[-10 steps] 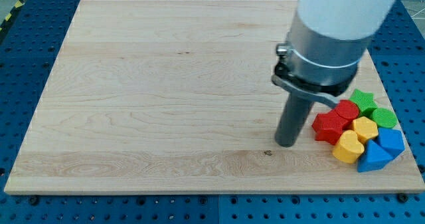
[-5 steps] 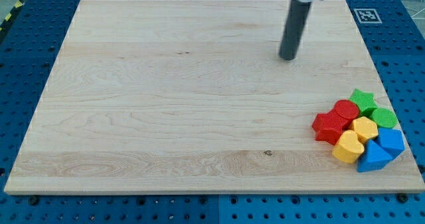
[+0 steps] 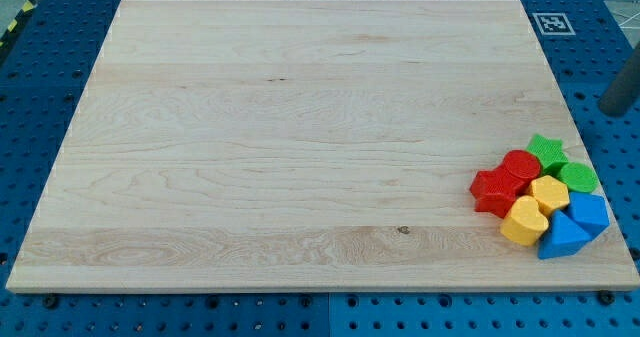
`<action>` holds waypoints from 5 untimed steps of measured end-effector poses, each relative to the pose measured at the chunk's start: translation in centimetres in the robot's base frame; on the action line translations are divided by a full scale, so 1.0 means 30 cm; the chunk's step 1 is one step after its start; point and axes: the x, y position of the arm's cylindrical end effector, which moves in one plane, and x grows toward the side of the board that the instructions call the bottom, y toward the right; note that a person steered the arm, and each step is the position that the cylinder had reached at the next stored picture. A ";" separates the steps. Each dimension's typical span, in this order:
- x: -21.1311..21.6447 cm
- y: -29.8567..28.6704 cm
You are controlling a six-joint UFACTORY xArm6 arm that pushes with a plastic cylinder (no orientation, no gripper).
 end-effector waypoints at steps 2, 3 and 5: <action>0.206 0.000; 0.265 0.000; 0.267 -0.050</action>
